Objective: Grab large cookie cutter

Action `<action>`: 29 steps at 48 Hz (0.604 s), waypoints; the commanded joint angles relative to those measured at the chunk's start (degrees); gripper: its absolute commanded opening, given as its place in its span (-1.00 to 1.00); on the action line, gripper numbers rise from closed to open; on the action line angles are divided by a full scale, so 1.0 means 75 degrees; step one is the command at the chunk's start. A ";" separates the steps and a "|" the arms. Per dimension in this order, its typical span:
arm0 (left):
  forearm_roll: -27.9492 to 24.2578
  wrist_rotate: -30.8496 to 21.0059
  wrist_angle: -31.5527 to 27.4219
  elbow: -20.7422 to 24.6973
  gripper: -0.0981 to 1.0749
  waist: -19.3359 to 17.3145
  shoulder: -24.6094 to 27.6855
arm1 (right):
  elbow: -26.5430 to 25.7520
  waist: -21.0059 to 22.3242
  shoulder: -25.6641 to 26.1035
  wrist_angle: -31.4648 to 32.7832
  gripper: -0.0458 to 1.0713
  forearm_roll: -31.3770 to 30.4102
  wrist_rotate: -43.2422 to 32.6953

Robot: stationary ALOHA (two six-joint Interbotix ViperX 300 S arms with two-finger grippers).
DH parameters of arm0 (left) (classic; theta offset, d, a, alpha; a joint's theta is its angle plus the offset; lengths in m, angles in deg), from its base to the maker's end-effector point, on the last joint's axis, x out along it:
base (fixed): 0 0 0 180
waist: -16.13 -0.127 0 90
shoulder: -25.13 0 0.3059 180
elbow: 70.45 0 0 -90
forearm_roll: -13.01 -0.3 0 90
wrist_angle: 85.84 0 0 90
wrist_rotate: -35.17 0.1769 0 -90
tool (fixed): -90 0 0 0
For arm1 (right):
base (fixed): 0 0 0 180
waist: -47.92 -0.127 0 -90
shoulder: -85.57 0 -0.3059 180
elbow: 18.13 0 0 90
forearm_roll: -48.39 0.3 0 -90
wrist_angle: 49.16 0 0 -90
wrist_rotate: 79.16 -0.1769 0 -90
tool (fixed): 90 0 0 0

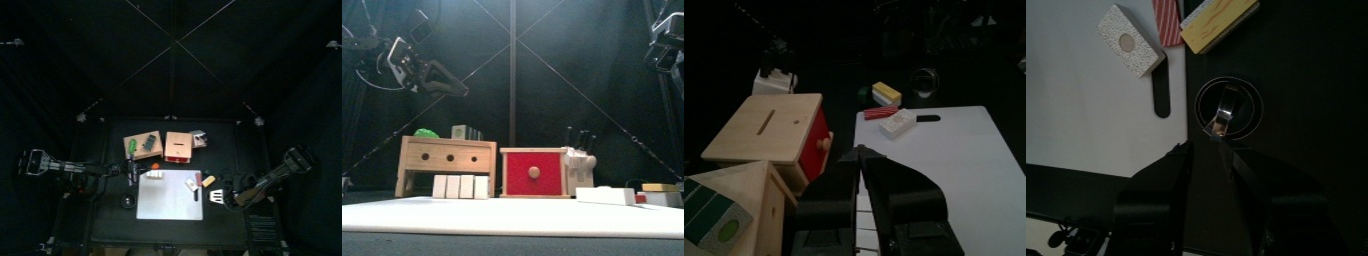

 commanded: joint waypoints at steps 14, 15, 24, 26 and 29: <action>0.0211 -0.0012 -0.4113 0.0727 0.11 0.1207 -0.0633 | 0.0598 -0.0328 0.0199 -0.0480 0.35 -0.1008 0.0000; 0.0211 -0.0012 -0.4277 0.0727 0.15 0.1277 -0.0633 | 0.0645 -0.0328 0.0199 -0.0480 0.35 -0.1055 0.0000; 0.0973 -0.0012 -0.5391 0.0820 0.61 0.2027 -0.0680 | 0.1066 -0.0129 0.0176 -0.0504 0.35 -0.1348 -0.0023; 0.0984 0.0012 -0.5590 0.0891 0.70 0.2180 -0.0703 | 0.1090 -0.0070 0.0187 -0.0551 0.35 -0.1395 -0.0023; 0.0785 0.0012 -0.5953 0.1008 0.77 0.2414 -0.0785 | 0.1102 0.0012 0.0187 -0.0633 0.35 -0.1453 -0.0023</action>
